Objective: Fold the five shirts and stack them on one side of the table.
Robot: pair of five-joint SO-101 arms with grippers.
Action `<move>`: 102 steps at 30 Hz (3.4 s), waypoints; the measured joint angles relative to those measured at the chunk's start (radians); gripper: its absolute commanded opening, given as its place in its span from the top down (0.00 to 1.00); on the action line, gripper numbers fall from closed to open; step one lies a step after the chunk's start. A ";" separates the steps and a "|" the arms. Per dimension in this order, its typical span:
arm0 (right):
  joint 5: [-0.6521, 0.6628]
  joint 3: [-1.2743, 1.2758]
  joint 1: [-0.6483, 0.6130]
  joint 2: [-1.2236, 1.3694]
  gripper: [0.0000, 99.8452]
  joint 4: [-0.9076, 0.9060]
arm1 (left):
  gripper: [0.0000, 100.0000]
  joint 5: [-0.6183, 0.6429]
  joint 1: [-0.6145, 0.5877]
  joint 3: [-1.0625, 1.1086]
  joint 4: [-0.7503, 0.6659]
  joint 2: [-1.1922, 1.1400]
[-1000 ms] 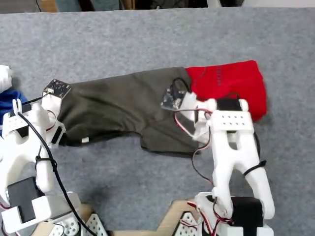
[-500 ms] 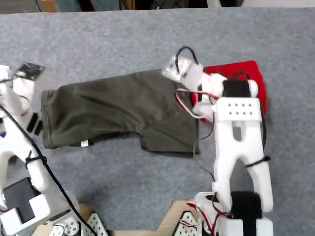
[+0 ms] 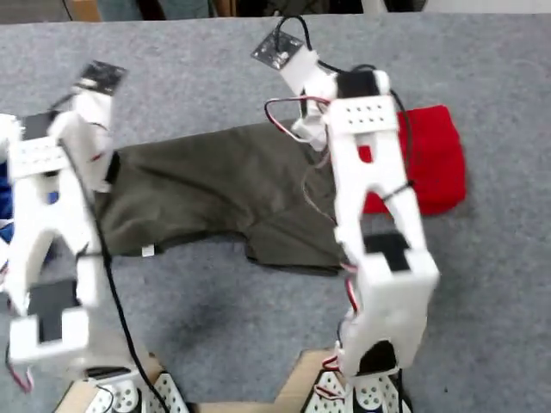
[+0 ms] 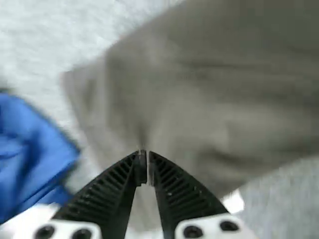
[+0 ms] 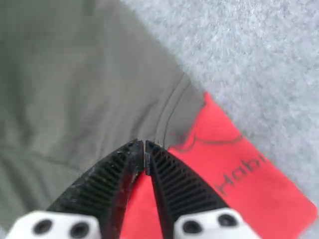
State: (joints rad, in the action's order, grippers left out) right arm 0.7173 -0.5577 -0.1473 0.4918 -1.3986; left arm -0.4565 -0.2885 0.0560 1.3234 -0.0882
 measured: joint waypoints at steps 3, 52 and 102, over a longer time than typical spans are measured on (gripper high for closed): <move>-0.038 -0.189 0.000 0.183 0.99 -0.028 | 0.97 0.138 -0.011 -0.052 -0.083 -0.198; -0.077 -0.924 0.130 0.769 0.99 -0.021 | 0.97 0.456 -0.078 -1.316 0.373 -1.073; 0.512 1.453 0.063 -0.872 0.99 0.224 | 0.97 0.365 -0.009 0.336 -0.103 0.198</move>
State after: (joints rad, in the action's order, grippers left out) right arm 1.2298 0.8953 -0.0844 -0.3798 -1.1745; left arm -0.0913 -0.2977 0.3920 1.2206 0.1097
